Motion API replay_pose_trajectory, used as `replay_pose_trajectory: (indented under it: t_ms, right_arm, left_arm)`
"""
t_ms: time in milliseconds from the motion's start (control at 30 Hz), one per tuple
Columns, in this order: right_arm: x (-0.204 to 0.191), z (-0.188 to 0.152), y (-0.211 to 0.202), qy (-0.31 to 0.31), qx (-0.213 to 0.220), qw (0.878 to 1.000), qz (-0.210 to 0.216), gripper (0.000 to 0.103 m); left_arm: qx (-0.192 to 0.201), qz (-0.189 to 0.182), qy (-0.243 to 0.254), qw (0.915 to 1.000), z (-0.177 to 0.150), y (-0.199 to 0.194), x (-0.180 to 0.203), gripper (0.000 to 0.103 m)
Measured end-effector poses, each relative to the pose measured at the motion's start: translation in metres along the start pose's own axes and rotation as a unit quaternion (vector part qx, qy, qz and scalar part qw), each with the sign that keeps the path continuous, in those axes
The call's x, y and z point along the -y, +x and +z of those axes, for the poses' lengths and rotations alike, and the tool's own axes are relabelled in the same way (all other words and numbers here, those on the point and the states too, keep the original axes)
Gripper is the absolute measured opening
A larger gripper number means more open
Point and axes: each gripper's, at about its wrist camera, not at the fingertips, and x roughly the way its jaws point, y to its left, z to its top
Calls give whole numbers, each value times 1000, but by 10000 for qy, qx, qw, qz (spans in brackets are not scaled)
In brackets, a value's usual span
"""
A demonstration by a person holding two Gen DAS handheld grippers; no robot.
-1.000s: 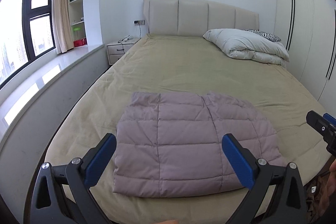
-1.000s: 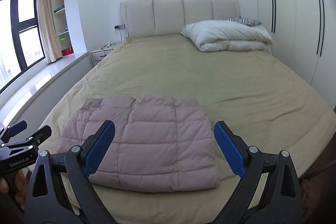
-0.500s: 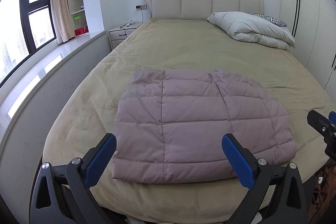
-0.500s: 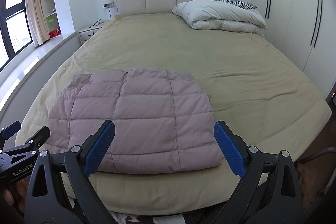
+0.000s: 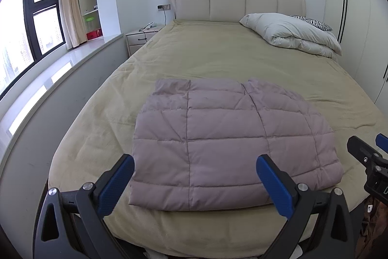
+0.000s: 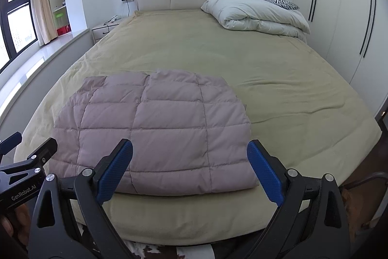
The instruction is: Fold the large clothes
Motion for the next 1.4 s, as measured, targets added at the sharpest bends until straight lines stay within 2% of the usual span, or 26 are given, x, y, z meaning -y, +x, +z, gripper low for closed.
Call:
replay_pose_trajectory:
  t_ms: [1400]
  right_arm:
    - [2,-6,11,-1,-169,9999,-8,96]
  left_arm:
    - [-83,-11,23,10000,-4,3,4,103]
